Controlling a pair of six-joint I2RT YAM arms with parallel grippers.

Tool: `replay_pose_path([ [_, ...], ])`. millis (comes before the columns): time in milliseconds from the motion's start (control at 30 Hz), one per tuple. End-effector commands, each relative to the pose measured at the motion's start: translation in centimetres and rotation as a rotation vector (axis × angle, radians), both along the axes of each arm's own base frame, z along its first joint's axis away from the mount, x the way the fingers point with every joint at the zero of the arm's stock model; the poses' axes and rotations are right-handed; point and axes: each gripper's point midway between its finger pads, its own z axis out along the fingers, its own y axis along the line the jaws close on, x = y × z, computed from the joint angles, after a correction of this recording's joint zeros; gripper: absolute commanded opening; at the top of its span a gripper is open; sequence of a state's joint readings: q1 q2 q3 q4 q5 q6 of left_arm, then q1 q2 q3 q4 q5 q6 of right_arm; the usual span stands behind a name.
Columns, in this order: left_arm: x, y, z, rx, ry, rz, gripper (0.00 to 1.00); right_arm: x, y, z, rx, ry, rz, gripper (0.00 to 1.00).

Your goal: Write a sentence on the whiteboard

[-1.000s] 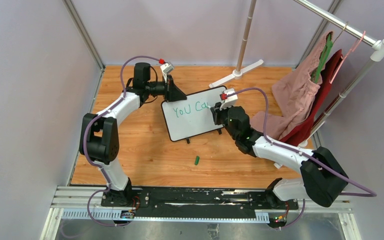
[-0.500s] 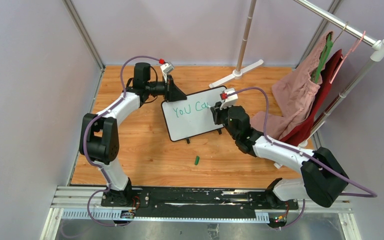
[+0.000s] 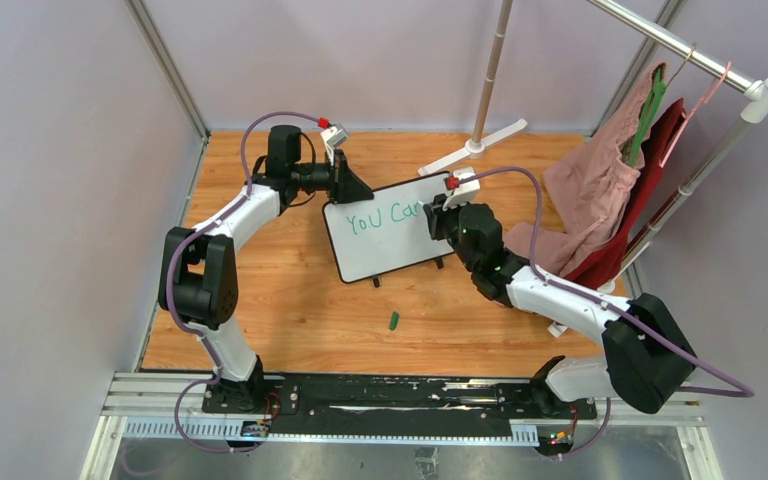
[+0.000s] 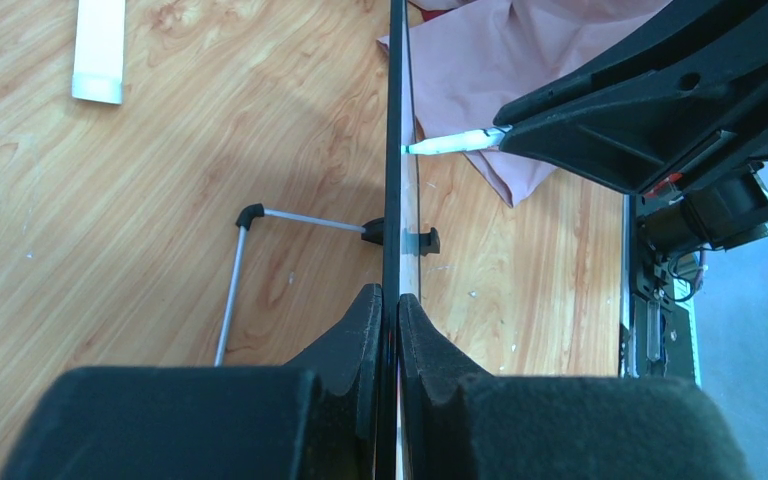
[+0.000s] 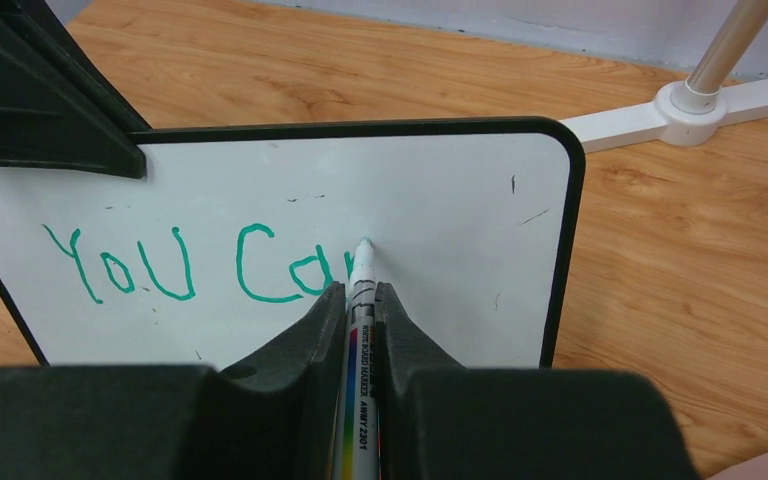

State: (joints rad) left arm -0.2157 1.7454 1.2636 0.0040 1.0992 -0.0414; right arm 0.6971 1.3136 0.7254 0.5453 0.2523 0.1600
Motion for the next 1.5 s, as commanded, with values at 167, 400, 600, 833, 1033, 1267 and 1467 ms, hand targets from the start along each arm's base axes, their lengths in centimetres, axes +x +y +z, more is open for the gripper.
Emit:
replay_pose_path([
  [167,-1.1,-0.3,0.4,-0.004,0.003,-0.020,0.00,1.0,-1.8,0.3,-0.021,-0.004,-0.058,0.00],
  [400,-1.0,-0.3,0.4,-0.003,0.003,-0.017,0.00,0.4,-2.3,-0.9,-0.029,0.020,-0.061,0.00],
  [600,-1.0,-0.3,0.3,-0.002,0.007,-0.017,0.00,-0.1,-2.5,-1.6,-0.033,0.036,-0.056,0.00],
  [833,-1.0,-0.3,0.2,-0.002,0.008,-0.016,0.00,-0.5,-2.7,-2.5,-0.040,0.060,-0.057,0.00],
  [1033,-0.9,-0.3,0.2,-0.002,0.008,-0.017,0.00,-0.7,-2.9,-2.4,-0.047,0.062,-0.059,0.00],
  [1267,-0.9,-0.2,0.2,0.001,0.006,-0.013,0.00,-1.4,-2.6,0.2,0.003,0.017,-0.026,0.00],
  [1467,-0.8,-0.2,0.3,0.002,0.003,-0.006,0.00,-3.4,-1.8,3.2,0.015,-0.029,0.043,0.00],
])
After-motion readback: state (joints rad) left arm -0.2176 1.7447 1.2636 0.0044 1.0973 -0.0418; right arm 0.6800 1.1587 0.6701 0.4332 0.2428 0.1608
